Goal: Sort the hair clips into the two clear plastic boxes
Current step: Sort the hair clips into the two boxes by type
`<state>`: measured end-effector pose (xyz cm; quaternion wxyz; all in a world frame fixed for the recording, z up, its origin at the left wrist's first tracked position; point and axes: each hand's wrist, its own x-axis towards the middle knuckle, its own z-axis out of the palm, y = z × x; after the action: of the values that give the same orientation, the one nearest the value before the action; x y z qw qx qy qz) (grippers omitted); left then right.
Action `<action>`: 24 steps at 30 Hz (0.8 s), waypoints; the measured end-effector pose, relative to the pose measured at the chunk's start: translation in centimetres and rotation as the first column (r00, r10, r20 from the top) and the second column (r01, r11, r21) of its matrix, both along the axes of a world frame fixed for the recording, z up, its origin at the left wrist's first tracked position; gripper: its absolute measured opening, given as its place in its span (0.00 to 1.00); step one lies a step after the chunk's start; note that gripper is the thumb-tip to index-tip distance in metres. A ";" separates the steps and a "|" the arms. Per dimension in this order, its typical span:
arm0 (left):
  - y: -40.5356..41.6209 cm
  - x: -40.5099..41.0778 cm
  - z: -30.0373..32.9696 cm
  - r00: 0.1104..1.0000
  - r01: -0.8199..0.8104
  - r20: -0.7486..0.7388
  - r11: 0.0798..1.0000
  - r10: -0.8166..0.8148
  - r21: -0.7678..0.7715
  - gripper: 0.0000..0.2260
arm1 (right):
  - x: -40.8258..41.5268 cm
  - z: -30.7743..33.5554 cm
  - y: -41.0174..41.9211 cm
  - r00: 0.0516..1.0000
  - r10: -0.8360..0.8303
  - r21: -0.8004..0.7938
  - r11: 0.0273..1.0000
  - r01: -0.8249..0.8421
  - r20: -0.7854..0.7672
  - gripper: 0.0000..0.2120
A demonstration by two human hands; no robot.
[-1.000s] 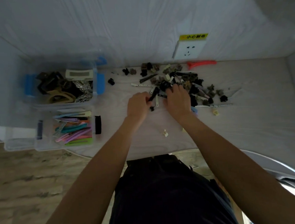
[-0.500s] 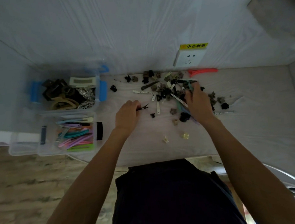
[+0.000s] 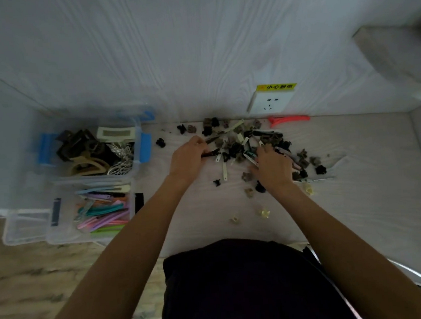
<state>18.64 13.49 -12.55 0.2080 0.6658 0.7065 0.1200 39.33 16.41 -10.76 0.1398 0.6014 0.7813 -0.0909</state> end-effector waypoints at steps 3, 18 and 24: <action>-1.5 -0.4 -0.1 0.999 -0.045 -0.004 0.999 0.045 -0.006 0.07 | -0.2 0.1 -0.5 1.000 -0.020 0.009 1.000 0.019 0.020 0.19; -6.1 -1.0 -0.3 0.968 -0.224 0.107 0.974 0.225 -0.025 0.13 | -0.1 -0.6 -1.8 0.999 -0.021 -0.004 1.000 0.021 -0.048 0.14; -7.3 -0.7 2.5 0.912 -0.289 0.317 0.956 0.259 0.049 0.12 | -0.2 1.4 -2.6 0.938 -0.203 0.115 0.963 0.243 -0.282 0.13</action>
<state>17.98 6.17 -10.05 0.2646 0.5424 0.7452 0.2836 39.10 13.83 -9.39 -0.0235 0.6771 0.7243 -0.1283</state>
